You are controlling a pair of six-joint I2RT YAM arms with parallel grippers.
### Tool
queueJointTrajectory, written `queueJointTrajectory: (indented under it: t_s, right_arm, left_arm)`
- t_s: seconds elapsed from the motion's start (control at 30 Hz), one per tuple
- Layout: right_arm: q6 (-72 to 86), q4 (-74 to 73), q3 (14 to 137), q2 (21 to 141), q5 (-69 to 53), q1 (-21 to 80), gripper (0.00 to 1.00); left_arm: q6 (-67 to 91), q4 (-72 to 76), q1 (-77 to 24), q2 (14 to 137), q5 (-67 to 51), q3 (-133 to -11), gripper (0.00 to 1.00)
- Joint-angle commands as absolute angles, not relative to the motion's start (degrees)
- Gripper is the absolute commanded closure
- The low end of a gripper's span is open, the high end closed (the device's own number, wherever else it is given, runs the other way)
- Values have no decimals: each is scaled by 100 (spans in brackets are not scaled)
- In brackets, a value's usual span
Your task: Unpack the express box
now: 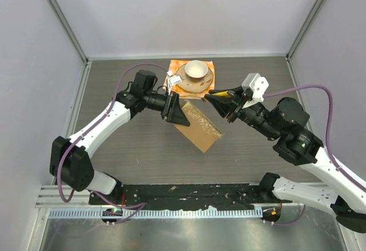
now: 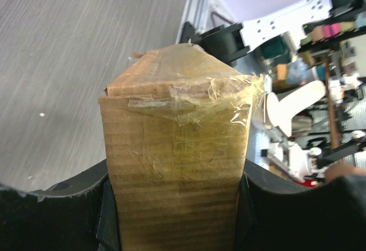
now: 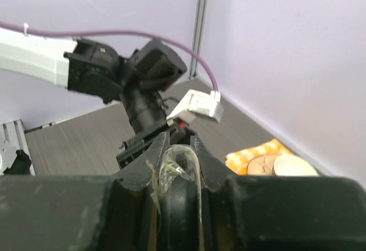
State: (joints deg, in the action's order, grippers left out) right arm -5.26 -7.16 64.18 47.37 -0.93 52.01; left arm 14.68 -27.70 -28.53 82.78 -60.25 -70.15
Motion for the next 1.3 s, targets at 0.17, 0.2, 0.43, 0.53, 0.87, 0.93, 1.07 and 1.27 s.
queueJointTrajectory:
  t_s: [0.17, 0.2, 0.43, 0.53, 0.87, 0.93, 1.07, 1.27]
  right_arm:
    - [-1344, -114, 6671, 5361, -334, 5379, 99]
    - [-1388, -114, 6671, 5405, -221, 5527, 99]
    - [-1968, -123, 6767, 5599, 640, 6257, 99]
    - [-2127, -176, 6864, 5651, 790, 6442, 99]
    - [-2584, -62, 6820, 5634, 1326, 6636, 99]
    - [-2645, -35, 6759, 5616, 1362, 6636, 99]
    - [-2663, 263, 6697, 5634, 1433, 6636, 99]
    - [-2637, 281, 6776, 5634, 1345, 6644, 99]
  left_arm:
    - [3962, 488, -2848, 7700, -6829, -6426, 100]
    - [4086, 684, -2848, 7673, -6838, -6355, 100]
    - [4456, 1248, -2848, 7357, -6961, -5977, 100]
    - [4491, 1353, -2848, 7269, -6935, -5854, 100]
    - [4579, 1485, -2865, 7093, -6917, -5652, 100]
    - [4588, 1494, -2891, 7058, -6908, -5634, 100]
    - [4570, 1538, -2962, 7049, -6917, -5634, 100]
    - [4518, 1538, -3015, 7058, -6917, -5616, 100]
